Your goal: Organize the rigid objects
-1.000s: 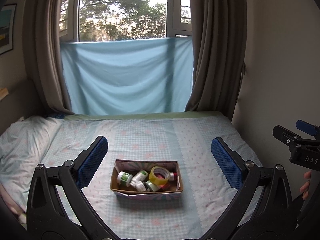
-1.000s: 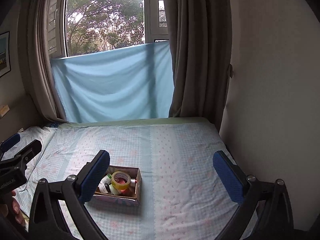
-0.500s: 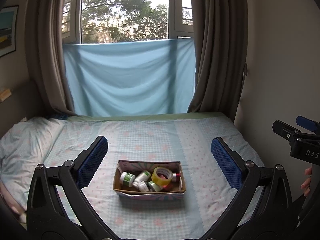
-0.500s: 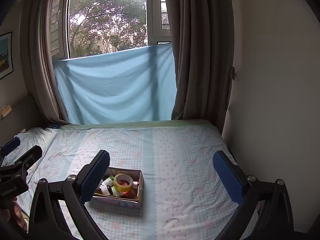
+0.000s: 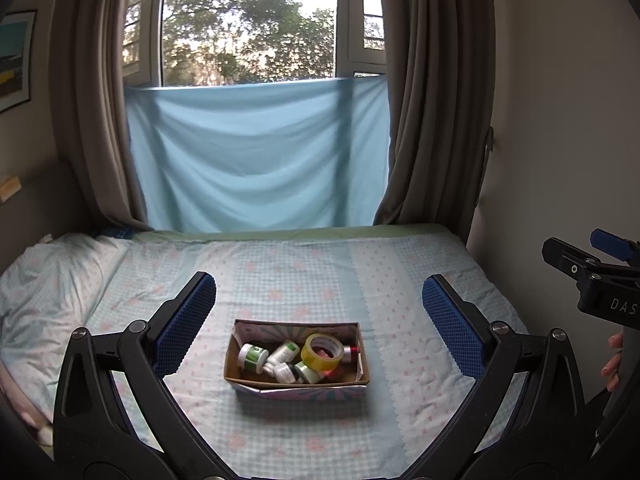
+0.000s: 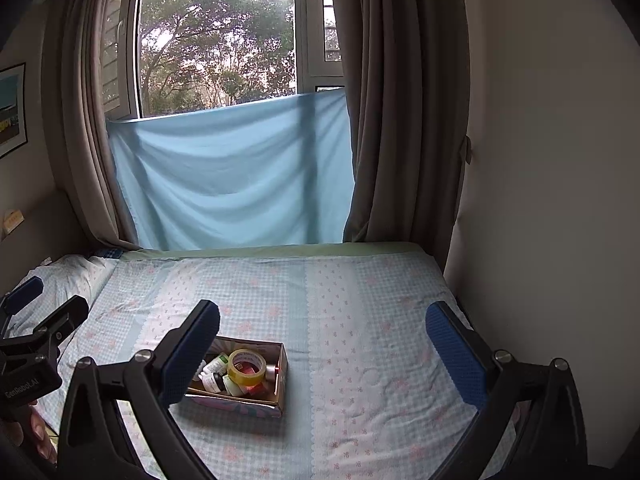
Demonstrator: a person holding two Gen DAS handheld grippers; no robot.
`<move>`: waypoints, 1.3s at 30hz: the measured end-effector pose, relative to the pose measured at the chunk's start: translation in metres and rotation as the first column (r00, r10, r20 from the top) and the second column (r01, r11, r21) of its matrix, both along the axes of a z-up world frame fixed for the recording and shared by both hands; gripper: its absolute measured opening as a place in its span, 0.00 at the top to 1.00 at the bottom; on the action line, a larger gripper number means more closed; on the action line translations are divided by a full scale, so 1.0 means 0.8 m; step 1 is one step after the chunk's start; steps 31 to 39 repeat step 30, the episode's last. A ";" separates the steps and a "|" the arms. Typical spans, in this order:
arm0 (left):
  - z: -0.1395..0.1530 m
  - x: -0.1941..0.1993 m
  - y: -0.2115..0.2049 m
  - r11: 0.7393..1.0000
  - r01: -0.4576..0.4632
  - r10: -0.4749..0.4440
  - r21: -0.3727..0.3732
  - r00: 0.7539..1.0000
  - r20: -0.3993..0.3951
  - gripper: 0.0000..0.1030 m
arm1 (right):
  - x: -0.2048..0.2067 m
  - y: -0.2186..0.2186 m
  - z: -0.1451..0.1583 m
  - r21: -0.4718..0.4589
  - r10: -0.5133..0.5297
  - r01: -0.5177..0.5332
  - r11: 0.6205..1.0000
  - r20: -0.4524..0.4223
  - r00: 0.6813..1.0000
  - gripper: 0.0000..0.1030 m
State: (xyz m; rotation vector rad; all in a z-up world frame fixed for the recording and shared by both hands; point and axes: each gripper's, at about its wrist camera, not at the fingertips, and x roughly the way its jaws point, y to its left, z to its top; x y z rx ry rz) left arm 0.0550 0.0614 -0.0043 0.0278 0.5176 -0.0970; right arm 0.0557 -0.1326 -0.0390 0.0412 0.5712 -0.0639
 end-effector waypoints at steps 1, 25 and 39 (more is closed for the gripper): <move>0.000 0.000 0.000 1.000 0.000 0.000 0.000 1.000 0.001 0.00 | 0.000 0.000 0.000 0.000 0.000 0.000 1.000 0.000 1.000 0.00; 0.004 -0.017 0.003 1.000 -0.028 0.028 0.000 0.997 0.074 0.00 | 0.000 0.002 0.001 -0.001 0.003 -0.003 1.000 0.001 1.000 0.00; 0.003 -0.022 -0.002 0.997 -0.050 0.042 0.062 0.993 0.112 0.00 | -0.001 0.004 0.000 0.006 0.002 -0.002 1.000 0.001 1.000 0.00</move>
